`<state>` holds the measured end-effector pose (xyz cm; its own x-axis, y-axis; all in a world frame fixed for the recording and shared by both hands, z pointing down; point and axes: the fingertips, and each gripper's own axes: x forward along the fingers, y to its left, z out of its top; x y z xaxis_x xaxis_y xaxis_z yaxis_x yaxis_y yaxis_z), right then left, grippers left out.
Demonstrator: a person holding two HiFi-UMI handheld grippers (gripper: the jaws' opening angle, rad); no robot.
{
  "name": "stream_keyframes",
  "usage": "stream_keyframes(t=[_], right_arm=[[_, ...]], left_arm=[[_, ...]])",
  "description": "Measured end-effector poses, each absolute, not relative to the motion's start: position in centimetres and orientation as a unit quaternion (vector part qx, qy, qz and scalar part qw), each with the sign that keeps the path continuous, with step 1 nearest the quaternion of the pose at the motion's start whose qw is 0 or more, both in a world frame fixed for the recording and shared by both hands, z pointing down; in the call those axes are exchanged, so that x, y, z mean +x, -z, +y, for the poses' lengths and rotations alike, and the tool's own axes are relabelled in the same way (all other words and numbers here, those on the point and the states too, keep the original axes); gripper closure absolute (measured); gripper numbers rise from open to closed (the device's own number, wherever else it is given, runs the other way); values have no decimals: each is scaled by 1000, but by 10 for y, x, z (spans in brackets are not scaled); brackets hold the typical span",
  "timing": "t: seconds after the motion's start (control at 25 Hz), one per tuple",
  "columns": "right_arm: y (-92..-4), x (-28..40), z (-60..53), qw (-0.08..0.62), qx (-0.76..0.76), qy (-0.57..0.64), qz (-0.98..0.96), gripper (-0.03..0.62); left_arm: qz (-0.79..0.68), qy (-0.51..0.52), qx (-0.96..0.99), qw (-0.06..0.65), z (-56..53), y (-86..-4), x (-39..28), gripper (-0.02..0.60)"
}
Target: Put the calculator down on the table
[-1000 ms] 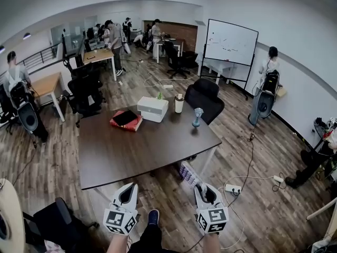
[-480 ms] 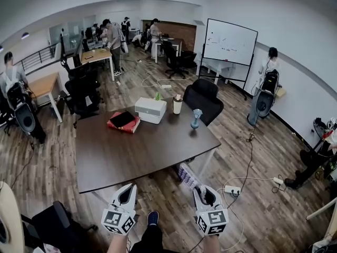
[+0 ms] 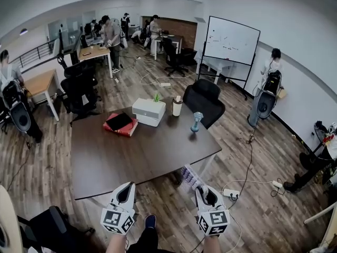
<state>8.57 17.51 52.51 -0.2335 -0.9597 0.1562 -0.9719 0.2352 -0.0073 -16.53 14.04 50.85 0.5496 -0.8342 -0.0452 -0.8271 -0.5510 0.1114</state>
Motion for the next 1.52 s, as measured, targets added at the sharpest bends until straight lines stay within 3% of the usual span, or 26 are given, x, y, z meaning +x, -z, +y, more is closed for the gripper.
stream_keyframes(t=[1.08, 1.52], right_arm=[[-500, 97, -53, 65, 660, -51, -747, 476], [-499, 97, -97, 65, 677, -54, -731, 476]], left_arm=[[-424, 51, 904, 32, -94, -489, -161, 586], [-388, 47, 920, 42, -149, -501, -141, 586]])
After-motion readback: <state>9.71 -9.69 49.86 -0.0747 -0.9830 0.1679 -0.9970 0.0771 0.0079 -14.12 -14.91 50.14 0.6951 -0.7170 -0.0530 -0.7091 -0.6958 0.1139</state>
